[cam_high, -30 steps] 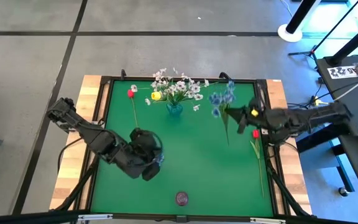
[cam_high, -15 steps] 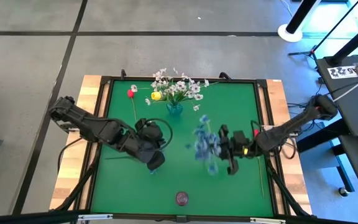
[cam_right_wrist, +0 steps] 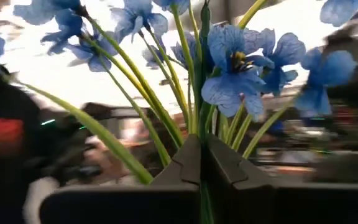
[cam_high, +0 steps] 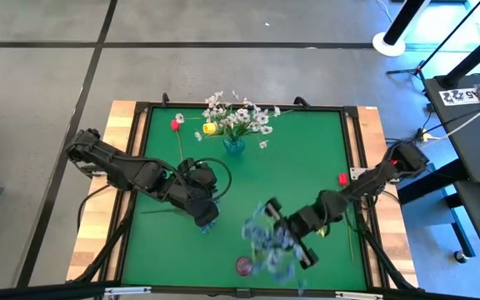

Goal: Sort flowers into vase by color
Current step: Put the right blue flowers into the violet vase

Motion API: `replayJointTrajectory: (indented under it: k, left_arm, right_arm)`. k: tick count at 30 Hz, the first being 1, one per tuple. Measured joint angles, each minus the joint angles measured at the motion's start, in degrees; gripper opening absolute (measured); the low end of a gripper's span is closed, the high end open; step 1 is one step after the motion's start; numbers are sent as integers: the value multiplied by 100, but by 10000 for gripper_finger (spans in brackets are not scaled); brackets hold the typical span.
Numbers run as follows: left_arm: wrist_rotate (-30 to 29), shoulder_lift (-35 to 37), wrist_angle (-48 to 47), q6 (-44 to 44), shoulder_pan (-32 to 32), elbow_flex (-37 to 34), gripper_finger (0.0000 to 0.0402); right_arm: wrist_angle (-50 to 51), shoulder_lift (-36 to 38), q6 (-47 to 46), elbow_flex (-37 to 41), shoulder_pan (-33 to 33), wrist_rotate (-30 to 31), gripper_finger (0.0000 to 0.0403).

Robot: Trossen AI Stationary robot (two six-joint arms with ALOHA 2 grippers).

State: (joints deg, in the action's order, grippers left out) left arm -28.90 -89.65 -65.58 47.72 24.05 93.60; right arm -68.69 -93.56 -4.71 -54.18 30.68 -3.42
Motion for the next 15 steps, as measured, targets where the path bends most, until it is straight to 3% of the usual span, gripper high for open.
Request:
replayJointTrajectory:
  k: [4, 15]
  left_arm:
    - [10, 0, 0, 25, 2, 0, 39]
    - [204, 0, 0, 337, 48, 0, 39]
  right_arm:
    - [5, -299, -281, -258, -112, -743, 3]
    - [474, -432, 202, -258, -107, -612, 4]
